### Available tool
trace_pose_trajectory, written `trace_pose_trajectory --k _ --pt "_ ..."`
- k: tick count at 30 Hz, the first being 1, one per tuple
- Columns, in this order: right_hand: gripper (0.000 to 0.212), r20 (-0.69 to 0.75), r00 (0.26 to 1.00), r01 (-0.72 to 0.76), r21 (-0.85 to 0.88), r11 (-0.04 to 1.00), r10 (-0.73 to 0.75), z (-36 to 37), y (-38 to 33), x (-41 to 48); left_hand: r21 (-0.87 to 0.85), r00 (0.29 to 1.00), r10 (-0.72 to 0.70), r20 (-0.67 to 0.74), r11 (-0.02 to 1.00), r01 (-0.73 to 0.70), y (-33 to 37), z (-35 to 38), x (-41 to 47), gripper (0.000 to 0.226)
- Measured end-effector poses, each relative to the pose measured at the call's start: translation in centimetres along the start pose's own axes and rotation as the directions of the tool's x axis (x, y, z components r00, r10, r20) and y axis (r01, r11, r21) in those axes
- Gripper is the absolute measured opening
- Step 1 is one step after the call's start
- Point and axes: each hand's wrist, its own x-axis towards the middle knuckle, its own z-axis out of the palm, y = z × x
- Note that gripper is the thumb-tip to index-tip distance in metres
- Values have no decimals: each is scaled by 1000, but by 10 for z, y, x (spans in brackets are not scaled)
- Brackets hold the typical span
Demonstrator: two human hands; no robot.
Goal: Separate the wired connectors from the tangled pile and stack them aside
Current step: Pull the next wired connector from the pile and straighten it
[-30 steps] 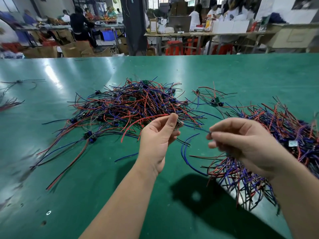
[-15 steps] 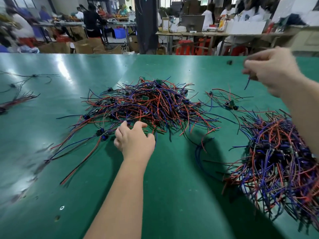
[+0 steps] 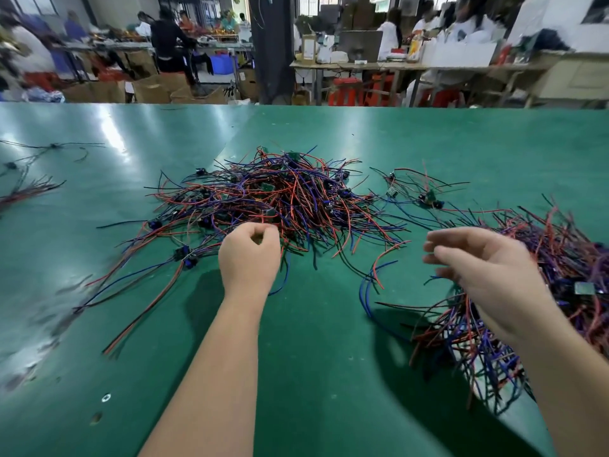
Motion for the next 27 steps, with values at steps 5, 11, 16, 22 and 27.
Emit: trace_pose_trajectory --k 5,11,16,22,27 --pt "15 179 982 -114 328 938 57 9 6 -16 -370 888 445 -114 811 -454 41 -6 -40 14" --pt "24 289 953 -242 537 808 93 1 2 -14 -413 385 895 227 446 -794 64 25 -117 6" --pt "19 234 972 -151 521 840 29 -7 3 -15 -527 438 779 449 627 -574 58 29 -120 23" --pt "16 268 963 -138 535 834 -12 -7 -4 -19 -558 730 264 631 808 190 62 33 -101 43" --pt "16 347 937 -159 509 846 -33 2 -3 -24 -668 762 163 626 616 417 66 30 -91 33"
